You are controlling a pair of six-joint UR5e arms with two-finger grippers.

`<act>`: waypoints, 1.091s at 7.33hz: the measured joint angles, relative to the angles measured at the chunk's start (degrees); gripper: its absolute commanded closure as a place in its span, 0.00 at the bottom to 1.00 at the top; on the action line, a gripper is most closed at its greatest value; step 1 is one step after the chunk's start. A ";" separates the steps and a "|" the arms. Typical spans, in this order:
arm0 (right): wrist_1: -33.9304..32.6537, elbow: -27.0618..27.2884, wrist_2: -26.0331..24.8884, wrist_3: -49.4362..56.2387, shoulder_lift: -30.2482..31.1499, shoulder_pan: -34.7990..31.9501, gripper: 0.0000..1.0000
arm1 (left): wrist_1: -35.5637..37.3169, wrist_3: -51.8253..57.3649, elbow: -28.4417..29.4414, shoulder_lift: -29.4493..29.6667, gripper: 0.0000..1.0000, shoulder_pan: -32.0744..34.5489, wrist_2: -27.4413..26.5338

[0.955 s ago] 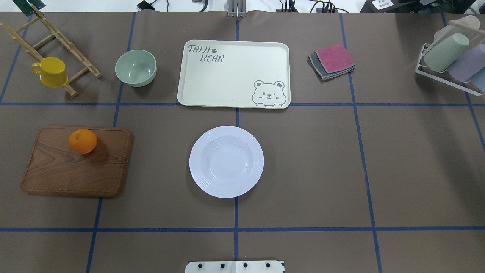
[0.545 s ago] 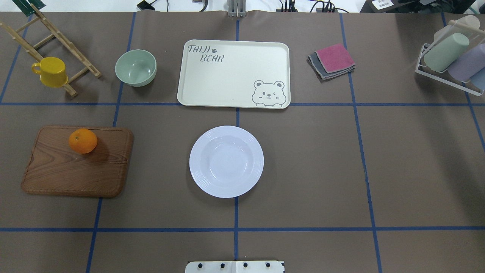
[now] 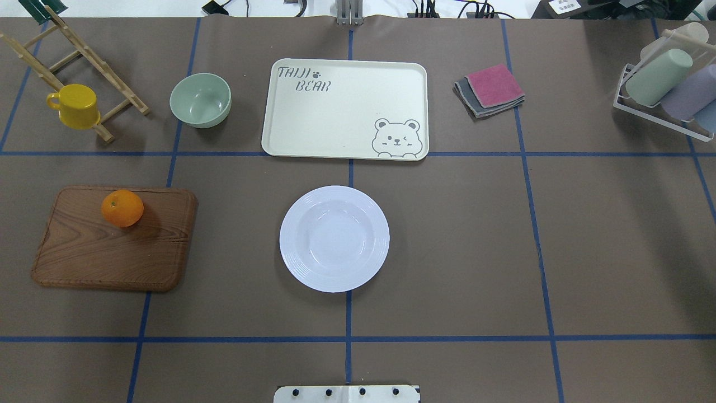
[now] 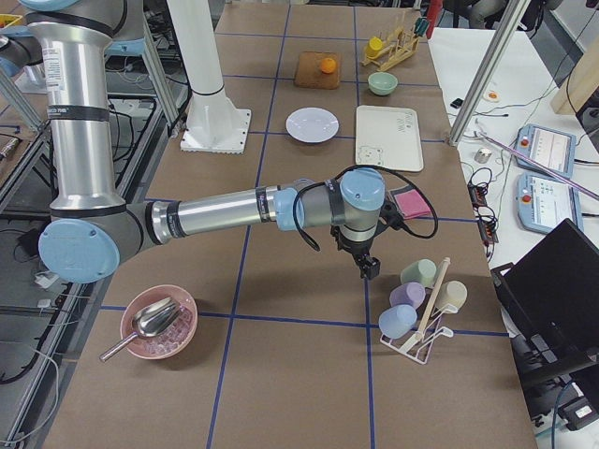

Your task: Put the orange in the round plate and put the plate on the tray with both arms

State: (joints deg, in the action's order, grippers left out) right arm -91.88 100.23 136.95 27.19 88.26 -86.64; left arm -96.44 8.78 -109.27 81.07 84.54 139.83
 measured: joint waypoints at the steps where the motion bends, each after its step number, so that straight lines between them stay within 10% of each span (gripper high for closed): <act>1: 0.06 -0.03 0.04 -0.04 0.04 0.22 0.00 | -0.61 -1.00 -0.02 0.08 0.00 -1.77 0.18; 4: 0.34 -0.14 0.07 -0.12 0.10 1.20 0.00 | -12.48 -20.41 -0.12 0.71 0.00 -14.74 -3.05; 8: 0.54 0.10 0.80 -0.16 0.49 1.66 0.00 | -18.05 -40.66 -0.53 6.46 0.01 -34.73 -20.91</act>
State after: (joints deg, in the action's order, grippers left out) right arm -91.34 100.33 137.76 27.03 88.75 -84.98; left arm -114.49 -31.89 -109.80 87.53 49.82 118.92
